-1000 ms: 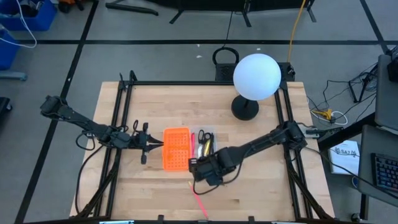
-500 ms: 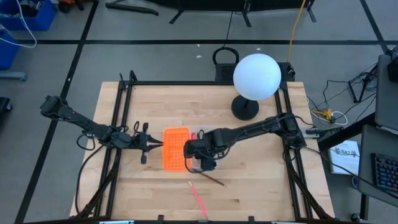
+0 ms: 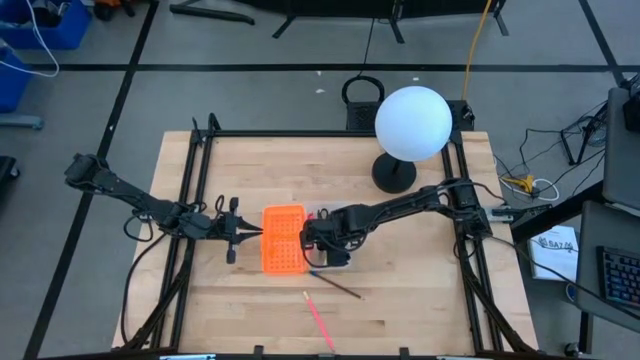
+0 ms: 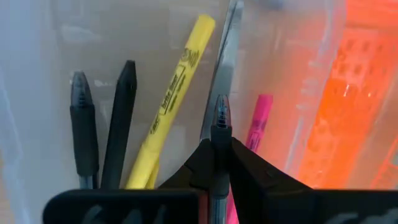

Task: Pick & place school supplies into a supply box
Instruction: Put the black pen into the supply box

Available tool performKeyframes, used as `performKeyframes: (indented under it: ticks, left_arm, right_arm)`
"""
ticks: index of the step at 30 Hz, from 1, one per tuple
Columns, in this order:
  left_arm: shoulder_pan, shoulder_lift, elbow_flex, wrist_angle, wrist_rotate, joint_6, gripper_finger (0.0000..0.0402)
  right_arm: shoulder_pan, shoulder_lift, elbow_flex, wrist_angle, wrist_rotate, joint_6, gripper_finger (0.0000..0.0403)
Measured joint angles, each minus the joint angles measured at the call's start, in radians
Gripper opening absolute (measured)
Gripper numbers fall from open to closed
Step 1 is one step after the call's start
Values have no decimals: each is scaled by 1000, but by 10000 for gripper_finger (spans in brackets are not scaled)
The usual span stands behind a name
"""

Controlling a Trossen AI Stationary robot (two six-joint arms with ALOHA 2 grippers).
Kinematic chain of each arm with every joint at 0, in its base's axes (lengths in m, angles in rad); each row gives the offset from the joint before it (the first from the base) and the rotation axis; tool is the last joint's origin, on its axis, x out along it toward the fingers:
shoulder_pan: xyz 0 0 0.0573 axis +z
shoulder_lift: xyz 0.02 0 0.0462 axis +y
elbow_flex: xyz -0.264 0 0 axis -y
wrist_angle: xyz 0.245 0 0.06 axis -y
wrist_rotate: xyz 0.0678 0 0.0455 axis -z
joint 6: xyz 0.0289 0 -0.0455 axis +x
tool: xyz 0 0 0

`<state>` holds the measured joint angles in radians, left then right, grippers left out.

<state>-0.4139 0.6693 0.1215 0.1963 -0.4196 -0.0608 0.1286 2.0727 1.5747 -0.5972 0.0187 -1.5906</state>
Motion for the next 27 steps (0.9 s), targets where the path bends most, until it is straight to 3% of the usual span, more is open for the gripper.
performKeyframes:
  ticks: [5, 11, 27]
  left_arm:
    - [0, 0, 0, 1, -1, 7, 42]
    - [0, 0, 0, 1, -1, 14, 42]
    - [0, 0, 0, 2, -10, 30, 42]
  right_arm:
    - [-13, 0, -20, 28, -83, 30, 24]
    - [-17, 0, -36, 36, -83, 30, 28]
    - [-17, 0, -94, 150, -93, 32, 93]
